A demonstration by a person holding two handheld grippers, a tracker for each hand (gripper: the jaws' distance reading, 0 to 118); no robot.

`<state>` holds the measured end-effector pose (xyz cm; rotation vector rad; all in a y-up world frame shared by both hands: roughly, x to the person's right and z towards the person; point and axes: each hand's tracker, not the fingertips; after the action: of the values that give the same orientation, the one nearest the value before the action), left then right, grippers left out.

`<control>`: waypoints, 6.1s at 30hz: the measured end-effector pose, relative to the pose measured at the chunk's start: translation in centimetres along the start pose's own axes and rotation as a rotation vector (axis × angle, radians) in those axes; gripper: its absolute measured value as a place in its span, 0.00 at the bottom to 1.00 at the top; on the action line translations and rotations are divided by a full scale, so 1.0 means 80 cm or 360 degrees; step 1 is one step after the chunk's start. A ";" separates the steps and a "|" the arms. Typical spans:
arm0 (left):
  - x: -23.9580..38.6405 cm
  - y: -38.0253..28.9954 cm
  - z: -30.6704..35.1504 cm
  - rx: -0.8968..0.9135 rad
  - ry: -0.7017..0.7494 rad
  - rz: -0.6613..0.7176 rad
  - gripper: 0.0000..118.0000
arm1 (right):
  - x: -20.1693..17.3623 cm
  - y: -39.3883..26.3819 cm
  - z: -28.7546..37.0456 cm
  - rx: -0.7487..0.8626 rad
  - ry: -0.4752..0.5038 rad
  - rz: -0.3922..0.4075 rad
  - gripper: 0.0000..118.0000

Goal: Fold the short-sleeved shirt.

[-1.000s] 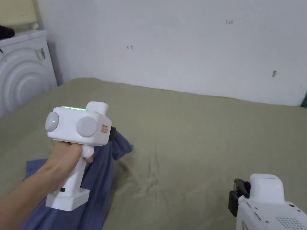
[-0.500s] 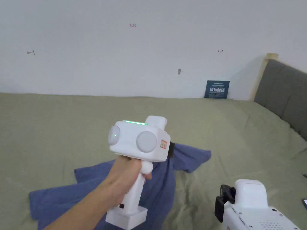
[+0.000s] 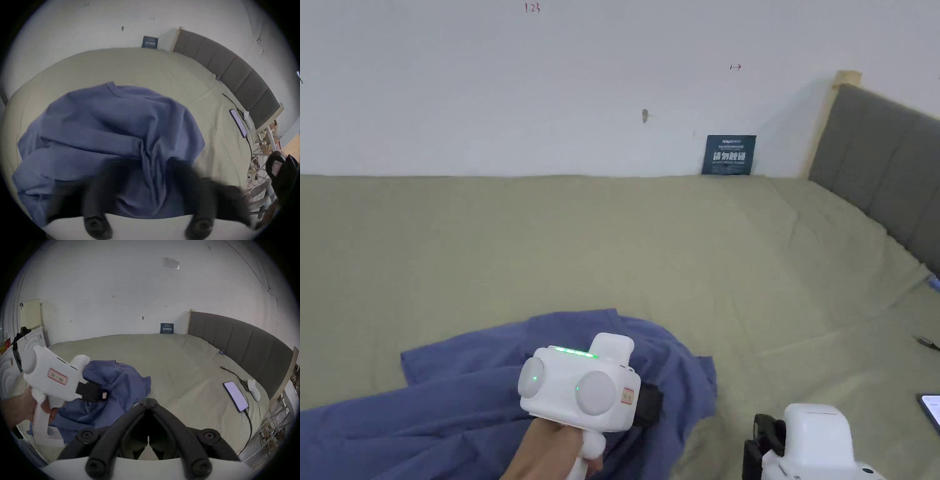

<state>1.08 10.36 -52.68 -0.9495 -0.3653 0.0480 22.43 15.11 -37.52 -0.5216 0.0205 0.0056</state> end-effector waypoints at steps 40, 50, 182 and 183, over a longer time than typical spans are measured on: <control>-0.359 -0.136 0.219 0.0182 0.0681 0.0578 0.00 | -0.135 -0.003 0.002 0.0027 0.0255 0.0217 0.00; -0.384 -0.122 0.130 -0.0157 0.0781 0.0482 0.78 | -0.123 -0.025 -0.045 -0.0103 0.0218 0.0268 0.00; -0.309 -0.327 0.334 0.0151 0.0725 0.0610 0.64 | 0.052 -0.060 -0.036 -0.0577 -0.0041 0.0057 0.85; -0.307 -0.326 0.334 0.0123 0.0696 0.0595 0.95 | 0.046 -0.058 -0.031 -0.0572 -0.0034 0.0071 1.00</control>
<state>-33.77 11.17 -24.72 -0.9132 0.2191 0.1903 26.11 9.84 -37.45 -0.8804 0.0105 0.0595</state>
